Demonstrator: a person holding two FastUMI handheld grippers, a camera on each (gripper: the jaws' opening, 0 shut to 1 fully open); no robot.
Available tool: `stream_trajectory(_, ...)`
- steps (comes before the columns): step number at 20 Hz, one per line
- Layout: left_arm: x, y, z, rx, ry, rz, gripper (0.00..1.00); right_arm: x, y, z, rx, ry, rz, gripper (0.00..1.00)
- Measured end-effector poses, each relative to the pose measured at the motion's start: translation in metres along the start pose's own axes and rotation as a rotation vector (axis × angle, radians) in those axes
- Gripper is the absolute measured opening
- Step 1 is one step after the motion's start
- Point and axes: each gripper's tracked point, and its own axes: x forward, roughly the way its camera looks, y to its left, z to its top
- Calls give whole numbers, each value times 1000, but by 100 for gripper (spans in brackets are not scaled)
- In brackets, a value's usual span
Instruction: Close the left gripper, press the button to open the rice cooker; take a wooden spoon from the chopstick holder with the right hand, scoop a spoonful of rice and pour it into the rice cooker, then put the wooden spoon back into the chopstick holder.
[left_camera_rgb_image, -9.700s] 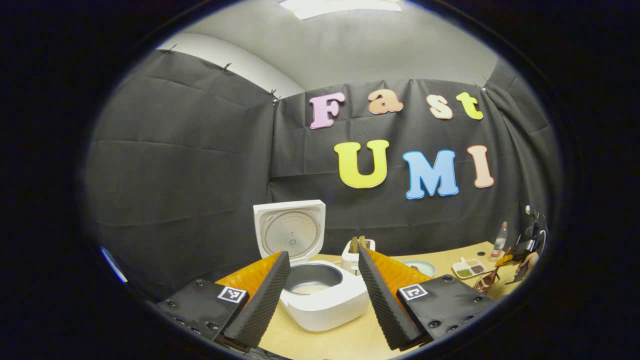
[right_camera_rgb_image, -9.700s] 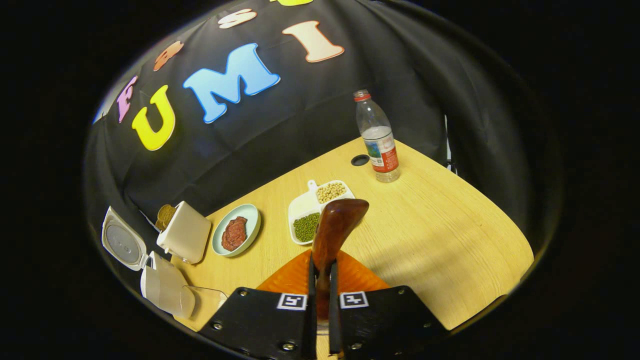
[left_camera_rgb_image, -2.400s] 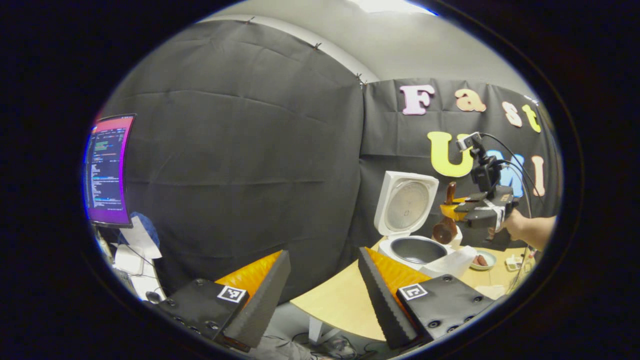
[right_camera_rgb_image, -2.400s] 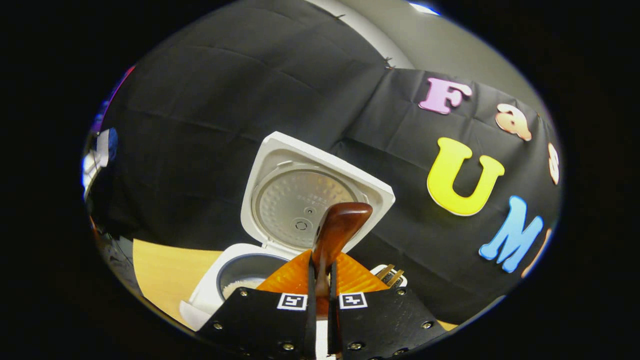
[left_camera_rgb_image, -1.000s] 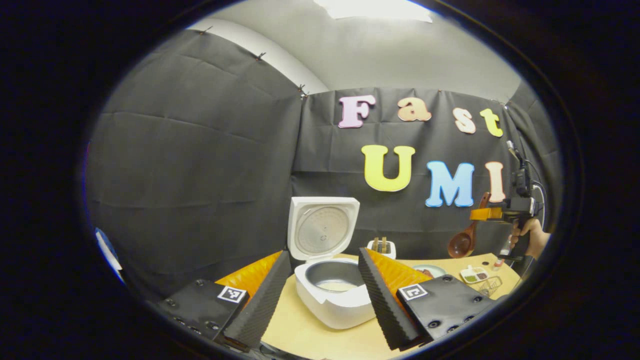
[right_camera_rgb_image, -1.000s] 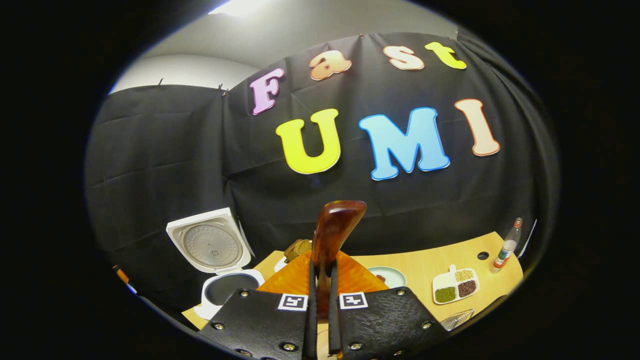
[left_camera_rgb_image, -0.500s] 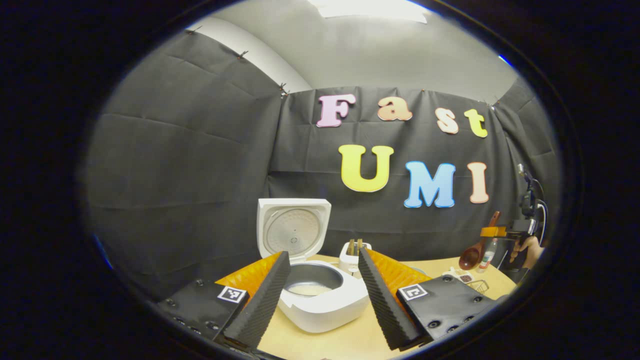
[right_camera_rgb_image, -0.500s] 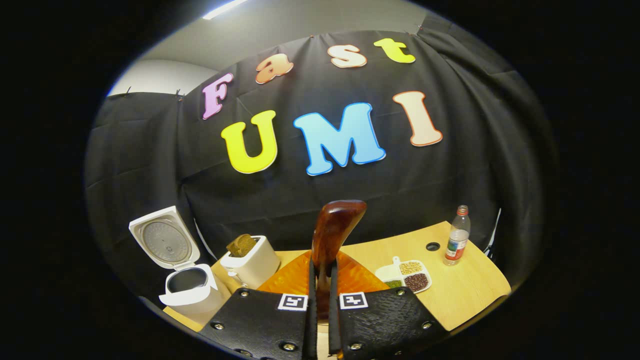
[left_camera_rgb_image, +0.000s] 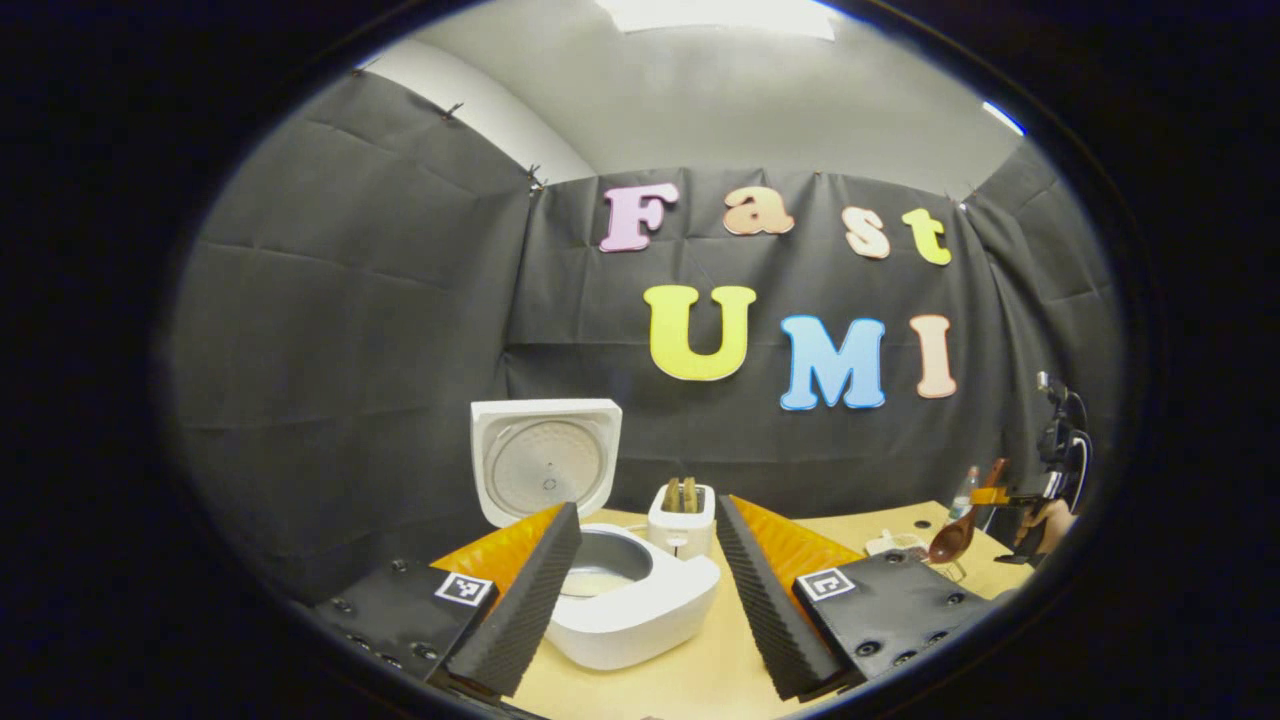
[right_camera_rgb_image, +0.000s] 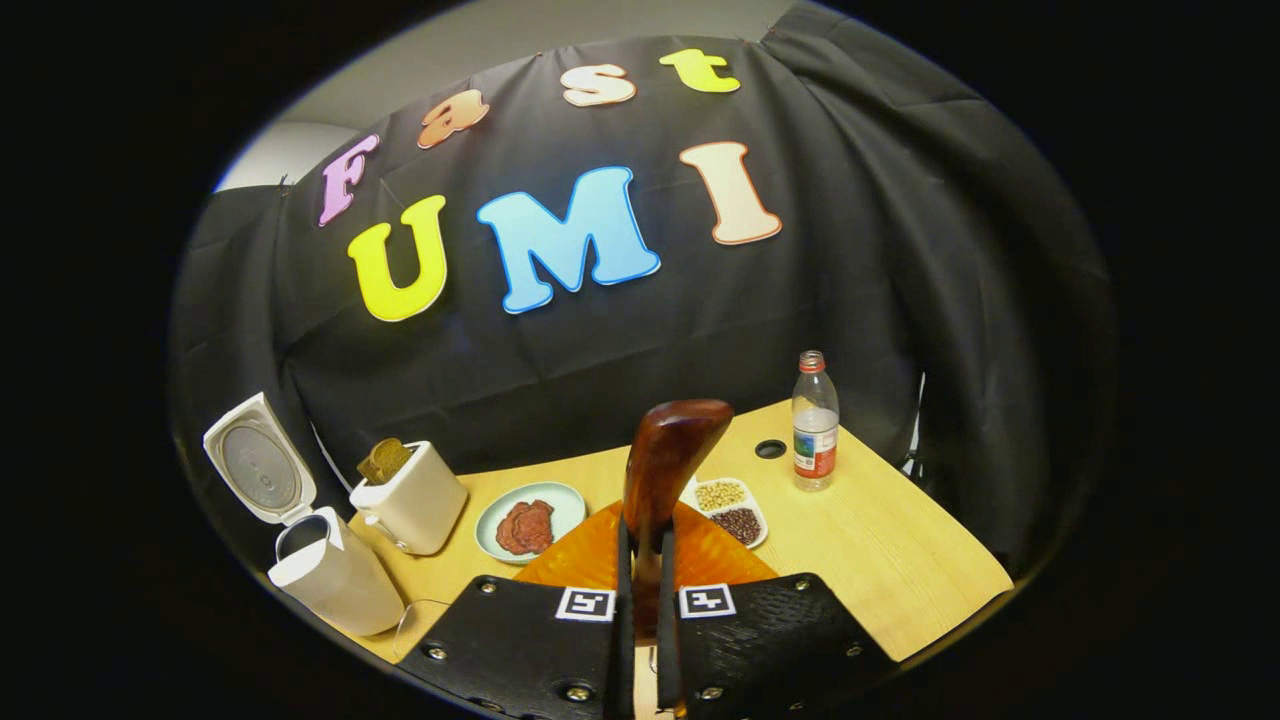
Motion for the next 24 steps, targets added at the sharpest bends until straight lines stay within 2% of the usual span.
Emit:
stream_trajectory(1,0,-3,1,2,1,-4,92,0,-6,-6,2,12,-12,9)
stream_trajectory(2,0,-5,1,4,1,-7,98,-1,-12,-12,7,19,-25,9)
stream_trajectory(3,-1,-6,1,8,1,-7,98,-2,-18,-17,9,25,-39,9)
stream_trajectory(4,-1,-6,1,12,3,-8,92,-2,-22,-23,10,34,-49,9)
stream_trajectory(8,0,-10,-9,8,27,-10,98,9,-32,-46,31,86,-69,9)
stream_trajectory(9,-1,-10,-10,9,30,-10,92,11,-31,-50,35,94,-71,9)
stream_trajectory(11,-2,-8,-11,19,36,-8,98,15,-30,-59,37,112,-67,9)
stream_trajectory(14,-3,-5,-16,28,45,2,98,21,-24,-72,52,148,-47,10)
stream_trajectory(17,-2,0,-16,18,47,9,92,25,-29,-78,87,162,-57,10)
stream_trajectory(18,-1,1,-18,15,47,9,98,21,-31,-79,96,171,-58,10)
stream_trajectory(19,1,1,-18,13,47,9,98,20,-32,-81,102,180,-56,11)
stream_trajectory(22,9,2,-17,3,40,9,98,12,-50,-67,50,122,-123,19)
stream_trajectory(23,12,2,-17,0,37,8,98,7,-56,-60,28,105,-145,37)
stream_trajectory(24,17,1,-17,-3,37,8,98,2,-61,-55,9,89,-164,45)
